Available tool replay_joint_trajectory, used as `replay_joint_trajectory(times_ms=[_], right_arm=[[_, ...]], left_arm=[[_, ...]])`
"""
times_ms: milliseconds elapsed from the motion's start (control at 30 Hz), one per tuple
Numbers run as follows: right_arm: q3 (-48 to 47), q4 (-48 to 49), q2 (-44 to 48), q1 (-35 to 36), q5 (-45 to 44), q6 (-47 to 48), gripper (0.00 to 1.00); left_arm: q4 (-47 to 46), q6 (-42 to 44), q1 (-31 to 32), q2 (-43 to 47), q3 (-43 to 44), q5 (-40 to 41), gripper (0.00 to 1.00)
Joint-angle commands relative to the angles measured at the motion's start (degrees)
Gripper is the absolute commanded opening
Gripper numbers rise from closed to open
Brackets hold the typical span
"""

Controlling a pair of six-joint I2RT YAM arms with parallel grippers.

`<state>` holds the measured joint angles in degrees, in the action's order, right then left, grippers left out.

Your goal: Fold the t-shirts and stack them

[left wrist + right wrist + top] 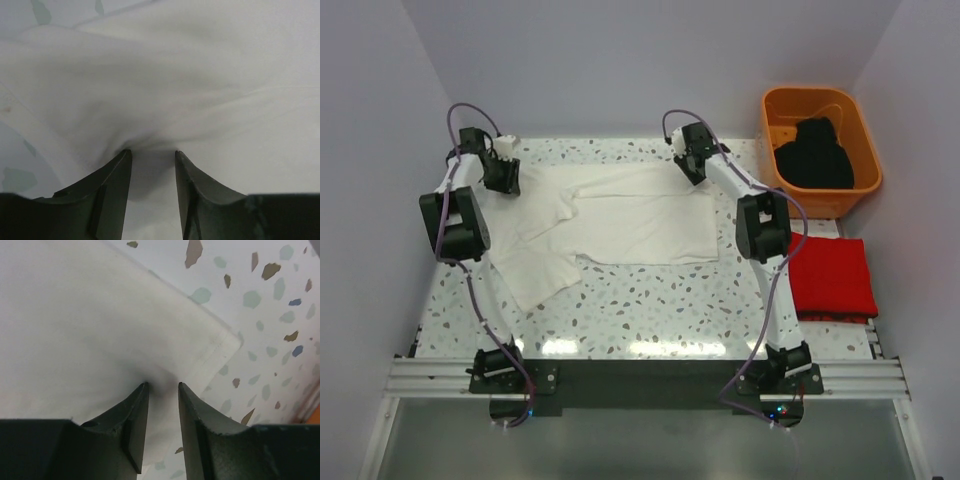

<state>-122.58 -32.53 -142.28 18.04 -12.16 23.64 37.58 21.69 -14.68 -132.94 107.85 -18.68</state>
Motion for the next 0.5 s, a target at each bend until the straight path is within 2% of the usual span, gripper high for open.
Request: replay_joint_trajectory(times_ms=[0,67,133,167,233,267,300,367,433,467], right_arm=[[-4.57,1.43,-3.53,-0.99,-3.48,2.9,0.37],[-5.82,0.11,-1.0,-0.82,-0.33,2.9,0.41],[-4.25,-1.91,4.6,-0.73,1.87,3.34,0.5],[-2.41,-3.66,7.08,-0.73,6.75,3.87,0.61],[1.36,-7.35,11.74,-0.47,9.95,5.97,0.76],[4.78,-8.93,16.28,-0.29,13.53,7.11,0.97],[6.38,-13.13,18.16,-0.2,15.31,9.39,0.99],[11.63,-17.37,23.68,-0.11,20.57,11.51,0.99],[16.65,-21.24,27.56,0.41,22.26,14.23,0.99],[22.07,-22.04,31.23,0.68,22.97,15.03,0.99]], left_arm=[[1.35,-0.51,-0.26,-3.55,5.87,-0.57,0.47],[2.23,2.02,-0.27,-0.66,7.45,-3.11,0.52],[4.24,4.66,-0.26,4.59,6.85,-6.54,0.6],[5.64,8.5,-0.35,6.54,5.71,-7.94,0.62],[11.59,13.61,-0.7,12.84,3.43,-12.59,0.69],[13.72,19.9,-0.79,15.06,-0.41,-14.18,0.72],[15.4,22.49,-0.88,17.43,-2.71,-15.67,0.75],[20.93,30.72,-1.93,23.76,-9.81,-17.79,0.76],[24.28,36.54,-3.24,29.11,-15.1,-18.67,0.77],[26.03,39.1,-3.69,30.54,-19.39,-19.37,0.78]])
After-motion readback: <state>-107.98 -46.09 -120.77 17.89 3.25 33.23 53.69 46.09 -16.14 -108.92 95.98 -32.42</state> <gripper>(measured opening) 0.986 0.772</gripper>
